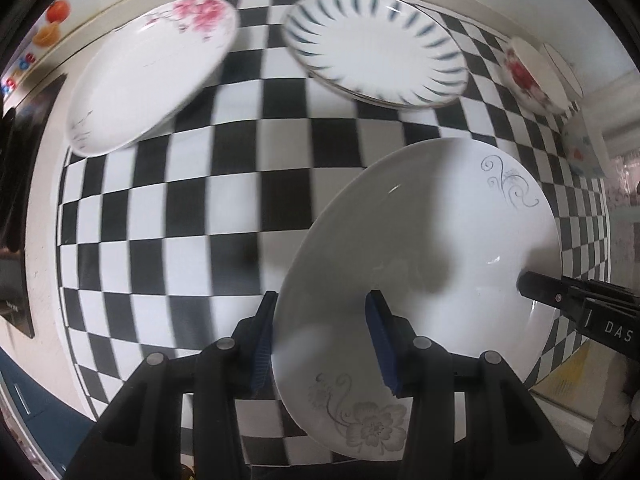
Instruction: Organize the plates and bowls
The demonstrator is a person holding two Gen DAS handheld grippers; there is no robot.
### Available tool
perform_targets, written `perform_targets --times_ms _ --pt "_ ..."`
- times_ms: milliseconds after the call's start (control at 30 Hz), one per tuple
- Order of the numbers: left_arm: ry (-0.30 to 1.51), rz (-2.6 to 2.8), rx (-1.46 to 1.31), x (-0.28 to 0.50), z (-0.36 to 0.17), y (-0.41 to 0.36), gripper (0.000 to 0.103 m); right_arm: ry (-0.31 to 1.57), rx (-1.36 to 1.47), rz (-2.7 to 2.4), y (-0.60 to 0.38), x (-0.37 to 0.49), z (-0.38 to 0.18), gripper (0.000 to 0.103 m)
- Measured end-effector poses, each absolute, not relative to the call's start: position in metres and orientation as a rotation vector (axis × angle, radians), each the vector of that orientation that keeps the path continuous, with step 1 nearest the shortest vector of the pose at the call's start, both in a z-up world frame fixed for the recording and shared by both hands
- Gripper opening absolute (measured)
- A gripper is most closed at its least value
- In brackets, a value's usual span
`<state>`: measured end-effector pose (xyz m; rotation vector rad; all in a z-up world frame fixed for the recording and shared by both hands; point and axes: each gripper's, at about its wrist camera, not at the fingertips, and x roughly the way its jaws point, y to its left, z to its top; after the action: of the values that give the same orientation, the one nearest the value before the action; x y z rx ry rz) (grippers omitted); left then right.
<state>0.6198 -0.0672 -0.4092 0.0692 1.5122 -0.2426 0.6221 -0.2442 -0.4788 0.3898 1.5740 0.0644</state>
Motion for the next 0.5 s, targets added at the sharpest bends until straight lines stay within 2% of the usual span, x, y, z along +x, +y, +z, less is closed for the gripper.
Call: perform_targets --times_ms 500 --pt "1.586 -0.189 0.087 0.629 -0.451 -0.103 0.041 1.610 0.379 0.045 -0.296 0.614 -0.514 0.026"
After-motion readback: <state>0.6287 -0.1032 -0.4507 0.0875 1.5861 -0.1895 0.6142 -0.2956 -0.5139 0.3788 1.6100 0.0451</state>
